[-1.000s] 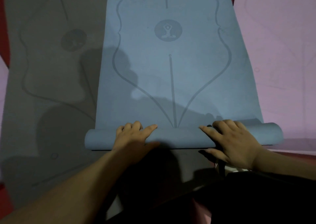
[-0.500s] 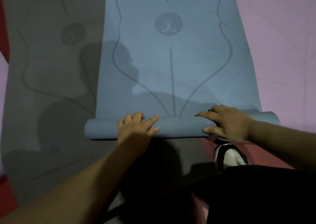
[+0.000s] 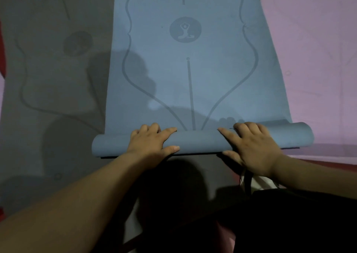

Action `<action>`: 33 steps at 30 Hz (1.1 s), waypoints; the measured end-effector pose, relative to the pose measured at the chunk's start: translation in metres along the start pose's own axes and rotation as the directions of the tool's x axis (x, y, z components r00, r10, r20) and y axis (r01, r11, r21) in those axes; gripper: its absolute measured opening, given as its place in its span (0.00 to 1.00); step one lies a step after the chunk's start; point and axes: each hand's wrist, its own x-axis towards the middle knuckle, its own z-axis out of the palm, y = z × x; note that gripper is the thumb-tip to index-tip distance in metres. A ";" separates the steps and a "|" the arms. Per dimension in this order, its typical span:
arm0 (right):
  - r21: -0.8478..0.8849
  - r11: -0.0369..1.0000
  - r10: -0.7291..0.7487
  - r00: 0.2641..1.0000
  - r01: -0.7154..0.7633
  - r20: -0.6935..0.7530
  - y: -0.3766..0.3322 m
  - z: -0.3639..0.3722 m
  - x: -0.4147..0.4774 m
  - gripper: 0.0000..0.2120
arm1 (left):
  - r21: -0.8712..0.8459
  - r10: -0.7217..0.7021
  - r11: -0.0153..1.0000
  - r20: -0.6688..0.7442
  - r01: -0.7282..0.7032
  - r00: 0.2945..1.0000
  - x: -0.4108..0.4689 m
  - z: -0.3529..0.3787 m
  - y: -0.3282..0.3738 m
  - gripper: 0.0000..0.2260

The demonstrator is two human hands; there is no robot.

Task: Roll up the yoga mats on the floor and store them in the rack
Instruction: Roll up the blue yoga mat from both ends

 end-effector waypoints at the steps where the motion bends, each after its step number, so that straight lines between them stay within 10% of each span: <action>1: 0.002 1.000 0.006 0.999 -0.006 0.040 0.002 -0.002 0.003 0.33 | 0.002 -0.002 1.000 0.014 0.002 1.000 0.000 -0.001 0.000 0.30; 17: 0.105 0.995 -0.032 0.960 0.003 0.278 0.023 -0.020 0.035 0.36 | 0.007 -0.081 0.997 -0.092 0.082 0.992 -0.008 0.008 0.017 0.35; 26: 0.016 0.998 0.057 0.998 -0.056 -0.023 0.002 -0.001 0.008 0.32 | 0.016 -0.039 0.999 0.020 0.039 0.999 0.013 -0.006 0.006 0.32; 33: 0.035 0.998 0.047 0.996 -0.050 0.078 0.011 -0.009 0.023 0.33 | -0.015 -0.069 0.997 0.008 0.069 0.998 0.009 -0.011 0.012 0.32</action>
